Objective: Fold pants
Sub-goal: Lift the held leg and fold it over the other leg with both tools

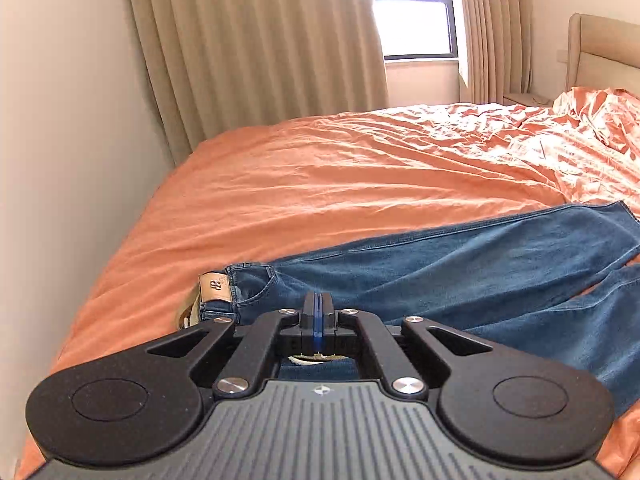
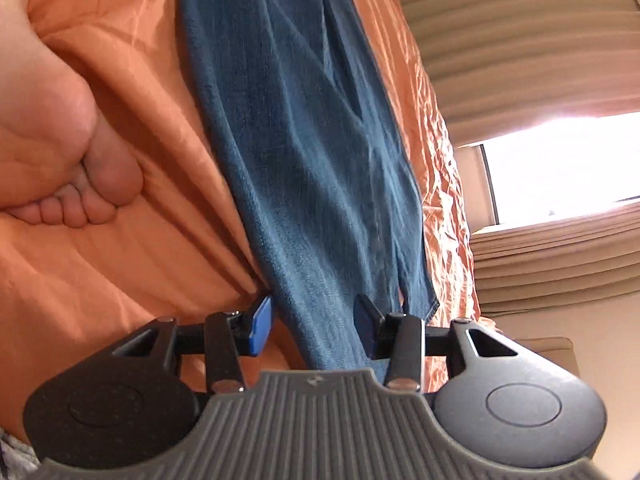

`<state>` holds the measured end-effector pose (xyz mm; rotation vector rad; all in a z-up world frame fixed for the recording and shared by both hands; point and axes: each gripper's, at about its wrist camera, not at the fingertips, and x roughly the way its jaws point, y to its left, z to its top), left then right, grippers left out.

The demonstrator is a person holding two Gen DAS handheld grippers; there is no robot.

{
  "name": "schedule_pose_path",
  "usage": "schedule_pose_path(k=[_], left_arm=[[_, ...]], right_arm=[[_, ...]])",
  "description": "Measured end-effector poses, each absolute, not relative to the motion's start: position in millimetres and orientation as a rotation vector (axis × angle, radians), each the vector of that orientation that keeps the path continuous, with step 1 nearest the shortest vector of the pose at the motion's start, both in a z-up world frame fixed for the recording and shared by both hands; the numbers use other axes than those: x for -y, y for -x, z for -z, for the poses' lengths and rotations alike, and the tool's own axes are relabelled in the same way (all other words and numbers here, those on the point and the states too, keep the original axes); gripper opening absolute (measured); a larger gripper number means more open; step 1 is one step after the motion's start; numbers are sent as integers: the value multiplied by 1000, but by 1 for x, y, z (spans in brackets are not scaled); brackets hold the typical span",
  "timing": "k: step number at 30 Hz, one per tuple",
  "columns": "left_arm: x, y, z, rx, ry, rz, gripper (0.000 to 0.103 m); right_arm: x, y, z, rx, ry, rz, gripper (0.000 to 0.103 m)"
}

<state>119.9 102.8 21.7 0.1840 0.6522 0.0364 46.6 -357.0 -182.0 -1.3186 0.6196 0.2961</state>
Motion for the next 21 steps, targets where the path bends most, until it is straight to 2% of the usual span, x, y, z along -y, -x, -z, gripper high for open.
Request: schedule_pose_path(k=[4,5,6,7,8,13,15,19,21], left_arm=[[-94,-110,-10,-731,-303,72,0],[-92,-107,-5,-757,-344,105,2],[-89,-103,3,-787,-397,144,4],[-87,-97,10,-811,-443,180,7],[-83,-91,18,-848,-491,228,10],[-66,-64,54,-1007,-659,448,15],[-60,-59,67,-1067,-702,507,20],[-51,-57,86,-1133,-754,574,49],[-47,-56,93,-1140,-782,593,55]], right_arm=[[383,-60,189,-644,1411,-200,36],[390,-64,187,-661,1406,-187,29],[400,-68,181,-688,1378,-175,14],[408,-72,174,-712,1340,-167,3],[417,-78,164,-733,1281,-162,0],[424,-107,126,-721,1111,-123,0],[424,-126,115,-706,1075,-100,0],[425,-176,102,-696,1030,-49,0],[425,-201,100,-711,1010,-37,0]])
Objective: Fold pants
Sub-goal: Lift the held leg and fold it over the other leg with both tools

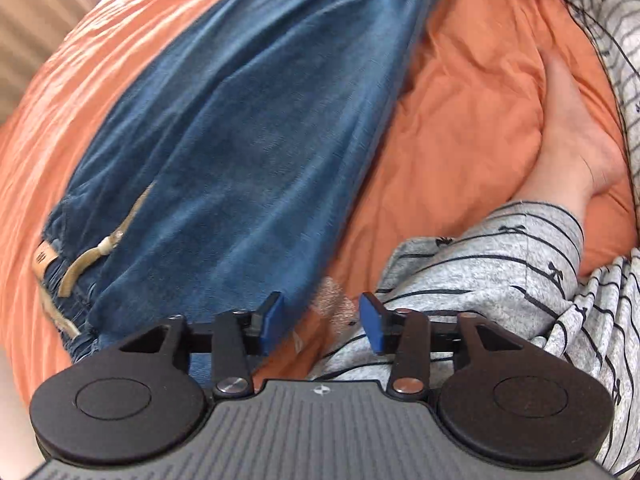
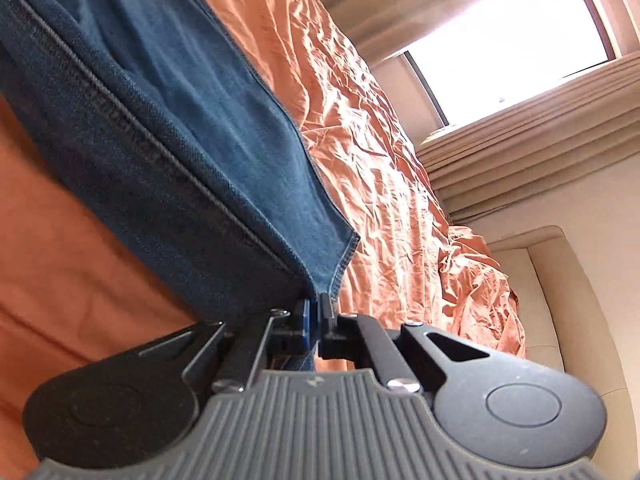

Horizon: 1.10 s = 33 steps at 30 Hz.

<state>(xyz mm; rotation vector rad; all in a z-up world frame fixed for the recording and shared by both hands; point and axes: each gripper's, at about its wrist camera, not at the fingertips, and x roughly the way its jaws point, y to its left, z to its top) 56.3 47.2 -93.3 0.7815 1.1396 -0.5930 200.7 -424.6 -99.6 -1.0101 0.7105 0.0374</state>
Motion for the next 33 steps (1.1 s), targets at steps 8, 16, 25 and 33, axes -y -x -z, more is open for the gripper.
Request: schedule_pose_path(k=[8,16,25,33], left_arm=[[-51,-67,124,-1114,-890,465,58],[-55,-88,140,-1142,-849,344,36],[-82,-65,71,-839,-578,166,7],[-82,-89,-15,-626,-502,75,5]], right_arm=[[424,-232,116,-787,998,-68,0],[427,-228,131,-815,985,-75,0],[433,-164,104,-738,942,-22,0],[427,-119,12,-554,868,91,0]])
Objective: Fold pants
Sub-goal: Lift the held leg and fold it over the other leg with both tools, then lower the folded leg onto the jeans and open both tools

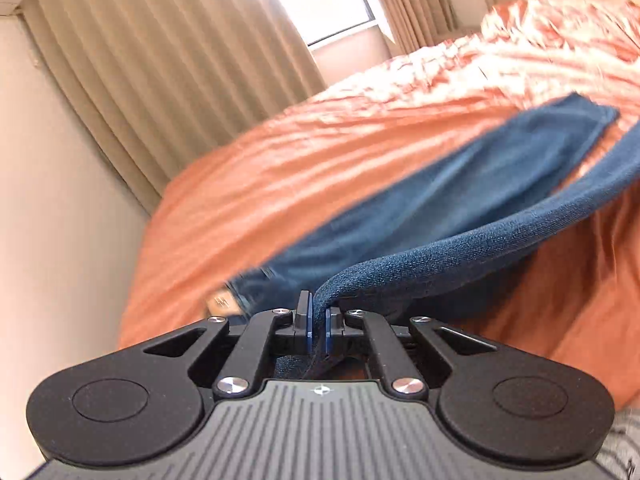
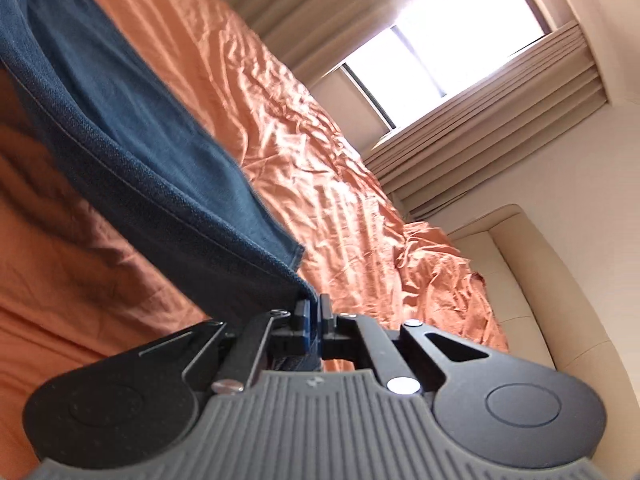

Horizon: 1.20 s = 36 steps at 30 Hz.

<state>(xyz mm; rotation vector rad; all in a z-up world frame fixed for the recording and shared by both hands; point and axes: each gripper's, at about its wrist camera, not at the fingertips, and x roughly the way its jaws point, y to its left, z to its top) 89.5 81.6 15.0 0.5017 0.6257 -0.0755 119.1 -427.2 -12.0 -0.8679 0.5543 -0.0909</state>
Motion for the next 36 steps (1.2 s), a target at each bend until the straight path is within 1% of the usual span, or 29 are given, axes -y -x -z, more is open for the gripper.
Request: schedule_pose_path(k=[2,4,9,17,25,28,31,36], left_arm=[[-84,-101,-34,-604,-496,65,5],[-86,-120,-44,-606,-492,58,5],[-79,-175,-42,-637,-511,33,5],[-70,-278,13,-768,-542,38,5],[-84,-377,92,-947,-498,41,5],[-90,-397,121,-1000,-482,55,6],[-93,-407,142,-1034,-471,72,8],[-101,-404,146,-1008,-428,90,8]], right_arm=[[428,-127,-12,-534,833,116,0],[429,-141,-21,-536,815,124,0],[430,-204,-14,-613,776,123,0],[433,-333,51,-746,803,122,0],[422,-444,132,-885,849,76,0],[418,-473,165,-954,866,51,0],[418,-486,186,-990,865,37,0],[417,-495,193,-991,848,40,0]])
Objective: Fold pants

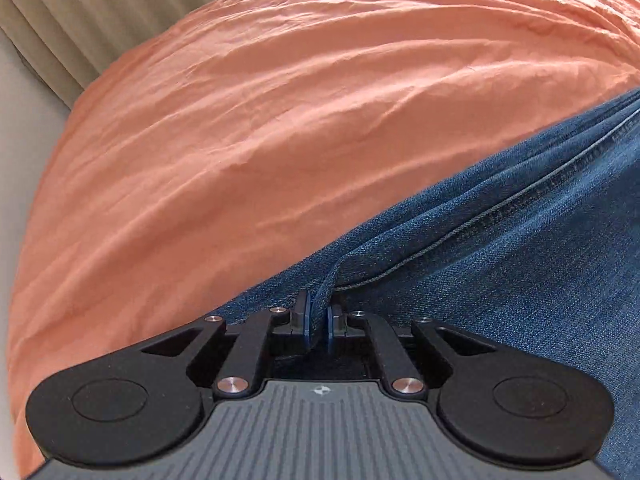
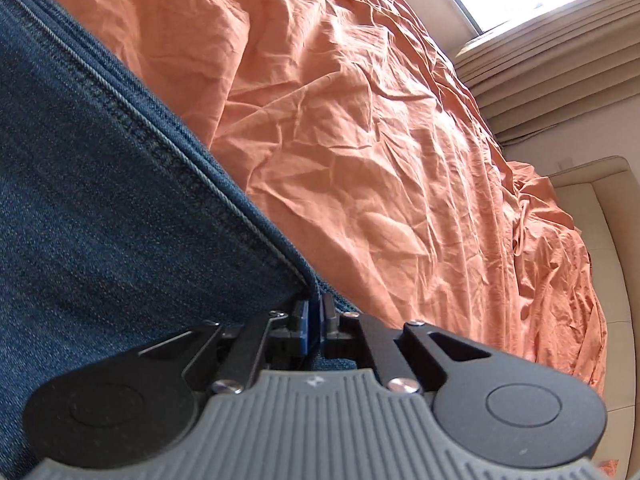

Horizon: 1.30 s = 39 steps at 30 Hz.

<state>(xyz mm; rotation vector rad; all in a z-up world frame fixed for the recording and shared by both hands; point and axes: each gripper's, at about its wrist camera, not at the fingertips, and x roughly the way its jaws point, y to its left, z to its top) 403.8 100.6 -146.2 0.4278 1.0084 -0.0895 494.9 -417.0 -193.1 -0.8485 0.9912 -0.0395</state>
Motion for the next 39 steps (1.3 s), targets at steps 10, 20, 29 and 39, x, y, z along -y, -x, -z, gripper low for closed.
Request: schedule_pose_path(k=[10,20,29,39], left_arm=[[-89,-394,99,-862,-465,59,5],[-93,-428,140,-956,-423,3,41],[-125,-385,85,-870,-316,11,77],[-256,-304,46,-834,18,-203,78]], right_arm=[[424,-487,159,-923,812,83,0],[413,-508,192,-990,846,149,16],[392,-459,138,-908,687,139,50],[318,-376,123,-910,449,-54,50]])
